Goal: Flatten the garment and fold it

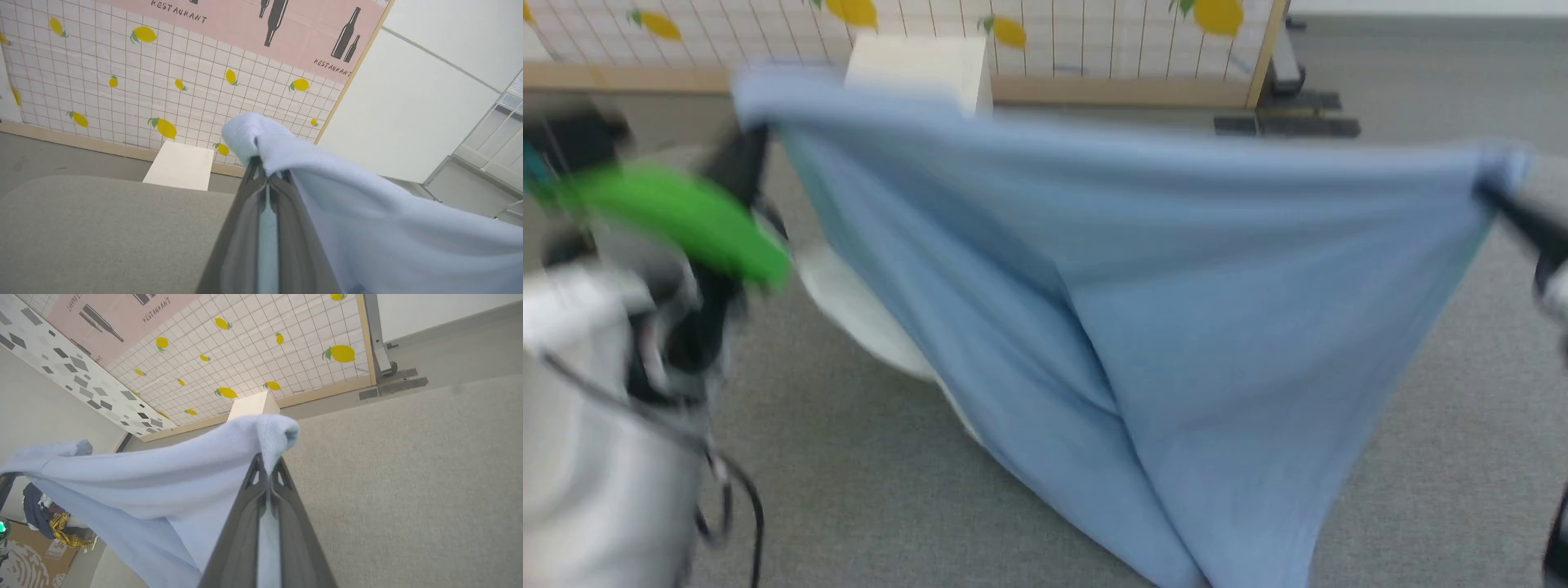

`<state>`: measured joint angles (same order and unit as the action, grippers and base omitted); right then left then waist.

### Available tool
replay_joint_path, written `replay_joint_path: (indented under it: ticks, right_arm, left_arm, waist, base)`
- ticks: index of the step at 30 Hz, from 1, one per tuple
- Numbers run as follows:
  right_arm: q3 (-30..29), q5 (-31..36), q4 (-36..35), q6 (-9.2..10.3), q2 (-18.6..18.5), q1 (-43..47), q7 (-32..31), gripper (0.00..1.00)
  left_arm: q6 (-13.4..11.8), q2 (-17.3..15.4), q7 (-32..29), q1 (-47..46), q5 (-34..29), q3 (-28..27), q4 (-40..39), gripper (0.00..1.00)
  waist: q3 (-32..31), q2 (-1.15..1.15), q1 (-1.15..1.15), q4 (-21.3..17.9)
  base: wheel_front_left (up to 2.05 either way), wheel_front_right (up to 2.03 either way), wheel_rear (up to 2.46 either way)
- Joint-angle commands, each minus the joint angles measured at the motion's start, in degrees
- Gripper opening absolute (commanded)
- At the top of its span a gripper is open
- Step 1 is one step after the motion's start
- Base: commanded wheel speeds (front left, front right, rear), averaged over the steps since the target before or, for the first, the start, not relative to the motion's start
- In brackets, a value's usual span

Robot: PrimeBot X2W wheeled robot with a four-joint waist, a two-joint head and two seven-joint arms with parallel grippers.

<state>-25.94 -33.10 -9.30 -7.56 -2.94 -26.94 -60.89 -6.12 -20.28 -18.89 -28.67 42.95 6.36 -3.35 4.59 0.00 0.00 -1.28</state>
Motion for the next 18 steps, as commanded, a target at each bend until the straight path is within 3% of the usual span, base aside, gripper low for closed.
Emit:
replay_joint_path:
  ticks: [1,7,13,18]
  right_arm:
    - [-0.2,0.92,1.45,0.08,0.05,-4.89,-0.3,0.0]
    - [-1.59,5.52,12.63,0.08,0.05,-27.73,3.36,0.0]
    - [-1.64,15.26,24.01,0.08,0.06,-47.19,13.72,0.0]
    - [-2.15,20.74,30.06,0.08,0.06,-57.98,23.92,0.0]
  left_arm:
    - [0.18,-1.08,-0.43,-5.02,-0.99,-0.14,2.21,0.0]
    - [0.27,-4.2,0.01,-27.36,-6.65,0.81,13.64,0.0]
    - [-1.04,-5.45,4.81,-45.16,-14.39,3.37,22.79,0.0]
    - [-3.3,-5.1,11.78,-56.2,-20.29,5.08,26.62,0.0]
  waist:
    - [5.01,0.0,0.0,0.47]
    - [13.16,0.0,0.0,-1.15]
    - [19.48,0.0,0.0,-1.56]
    - [22.69,0.0,0.0,-1.07]
  base:
    - [0.0,0.0,0.0]
    - [0.0,0.0,0.0]
    - [0.0,0.0,0.0]
    - [0.0,0.0,0.0]
